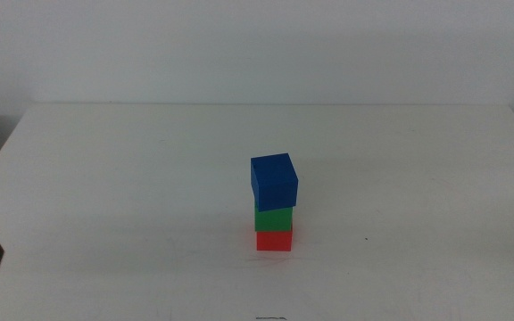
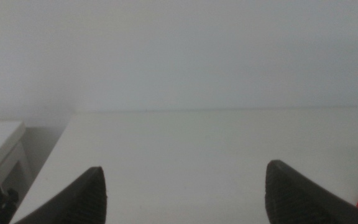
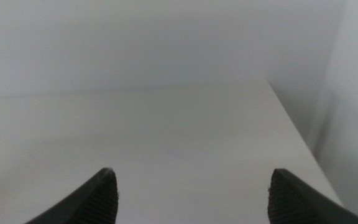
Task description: Stack red cubes first, then green, then blue cubes in a specific spot.
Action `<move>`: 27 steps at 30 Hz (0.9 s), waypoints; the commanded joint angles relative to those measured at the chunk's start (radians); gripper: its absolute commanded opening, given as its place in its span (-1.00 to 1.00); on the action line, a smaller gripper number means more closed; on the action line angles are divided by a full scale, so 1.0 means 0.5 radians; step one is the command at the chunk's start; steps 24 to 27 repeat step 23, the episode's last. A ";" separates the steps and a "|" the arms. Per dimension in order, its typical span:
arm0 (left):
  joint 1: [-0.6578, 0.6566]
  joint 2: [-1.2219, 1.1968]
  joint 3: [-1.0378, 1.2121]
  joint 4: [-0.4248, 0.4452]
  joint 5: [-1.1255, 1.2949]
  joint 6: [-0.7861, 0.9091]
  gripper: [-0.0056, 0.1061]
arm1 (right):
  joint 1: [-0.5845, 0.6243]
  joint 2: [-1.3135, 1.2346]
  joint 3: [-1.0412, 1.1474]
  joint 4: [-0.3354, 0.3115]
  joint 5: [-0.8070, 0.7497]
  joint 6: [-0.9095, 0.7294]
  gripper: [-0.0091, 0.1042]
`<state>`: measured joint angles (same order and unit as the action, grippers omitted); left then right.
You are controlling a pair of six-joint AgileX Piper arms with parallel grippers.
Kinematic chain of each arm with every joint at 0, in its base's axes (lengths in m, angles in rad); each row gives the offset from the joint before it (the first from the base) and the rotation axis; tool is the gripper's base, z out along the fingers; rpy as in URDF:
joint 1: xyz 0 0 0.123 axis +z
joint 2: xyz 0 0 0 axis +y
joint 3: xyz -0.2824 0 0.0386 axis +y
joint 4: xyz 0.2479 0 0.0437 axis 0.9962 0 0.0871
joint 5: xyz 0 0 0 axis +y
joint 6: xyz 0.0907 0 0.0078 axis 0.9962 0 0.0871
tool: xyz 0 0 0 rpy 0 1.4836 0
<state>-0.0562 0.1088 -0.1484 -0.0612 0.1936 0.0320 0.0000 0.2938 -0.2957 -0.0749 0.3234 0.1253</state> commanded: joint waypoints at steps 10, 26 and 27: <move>0.001 -0.157 0.221 -0.025 -0.198 -0.017 0.60 | -0.037 -0.549 0.593 -0.002 -0.158 -0.025 0.25; 0.003 -0.288 0.348 -0.027 -0.144 -0.017 0.60 | -0.037 -0.652 0.614 -0.038 -0.128 -0.025 0.25; 0.003 -0.288 0.348 -0.027 -0.144 -0.017 0.60 | -0.037 -0.652 0.614 -0.038 -0.128 -0.025 0.25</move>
